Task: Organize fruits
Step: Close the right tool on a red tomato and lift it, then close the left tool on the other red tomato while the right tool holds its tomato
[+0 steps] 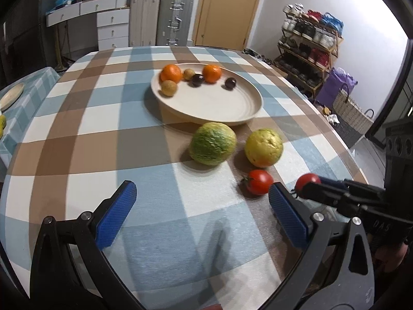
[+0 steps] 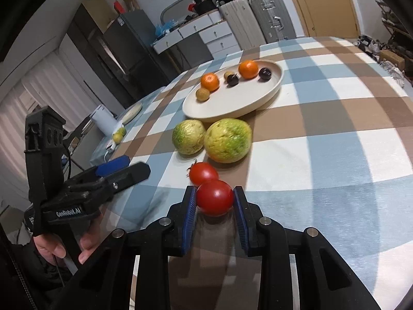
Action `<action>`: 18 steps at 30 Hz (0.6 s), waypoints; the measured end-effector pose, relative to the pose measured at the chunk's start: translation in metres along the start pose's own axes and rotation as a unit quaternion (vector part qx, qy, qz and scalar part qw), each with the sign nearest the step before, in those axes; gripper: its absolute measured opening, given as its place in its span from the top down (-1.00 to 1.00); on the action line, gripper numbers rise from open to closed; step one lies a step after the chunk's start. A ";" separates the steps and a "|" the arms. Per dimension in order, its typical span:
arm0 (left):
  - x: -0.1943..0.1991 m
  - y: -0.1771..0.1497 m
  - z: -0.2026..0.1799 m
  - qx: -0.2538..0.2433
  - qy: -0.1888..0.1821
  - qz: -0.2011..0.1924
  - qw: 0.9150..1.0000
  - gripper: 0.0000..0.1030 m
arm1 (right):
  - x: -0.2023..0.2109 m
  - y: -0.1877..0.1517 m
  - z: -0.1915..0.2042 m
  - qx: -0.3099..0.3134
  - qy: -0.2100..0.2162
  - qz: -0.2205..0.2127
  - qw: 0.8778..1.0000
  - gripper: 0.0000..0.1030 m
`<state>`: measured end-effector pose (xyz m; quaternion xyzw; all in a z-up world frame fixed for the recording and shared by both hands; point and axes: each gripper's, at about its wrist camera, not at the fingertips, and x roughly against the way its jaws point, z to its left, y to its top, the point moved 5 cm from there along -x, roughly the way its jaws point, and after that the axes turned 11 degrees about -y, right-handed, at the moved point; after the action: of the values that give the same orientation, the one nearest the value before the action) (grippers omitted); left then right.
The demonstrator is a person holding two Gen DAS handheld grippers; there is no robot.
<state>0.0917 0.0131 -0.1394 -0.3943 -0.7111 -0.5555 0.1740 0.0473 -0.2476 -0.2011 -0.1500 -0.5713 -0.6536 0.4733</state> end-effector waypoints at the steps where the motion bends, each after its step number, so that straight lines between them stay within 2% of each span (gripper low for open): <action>1: -0.003 0.000 -0.004 -0.006 -0.002 0.003 1.000 -0.98 | 0.002 0.000 -0.004 -0.003 -0.002 -0.004 1.000 0.43; 10: -0.032 0.005 -0.029 -0.027 -0.003 0.023 0.999 -0.98 | 0.021 0.003 -0.034 -0.029 -0.014 -0.028 0.999 0.43; 14: -0.044 0.008 -0.042 -0.039 -0.015 0.031 0.999 -0.97 | 0.026 0.005 -0.043 -0.035 -0.018 -0.034 0.999 0.43; 18: -0.051 0.009 -0.046 -0.052 0.019 0.031 0.998 -0.75 | 0.028 0.006 -0.050 -0.039 -0.017 -0.035 0.998 0.43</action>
<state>0.1219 -0.0479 -0.1536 -0.4141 -0.6649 -0.5938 0.1838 0.0547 -0.3040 -0.1917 -0.1594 -0.5580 -0.6893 0.4337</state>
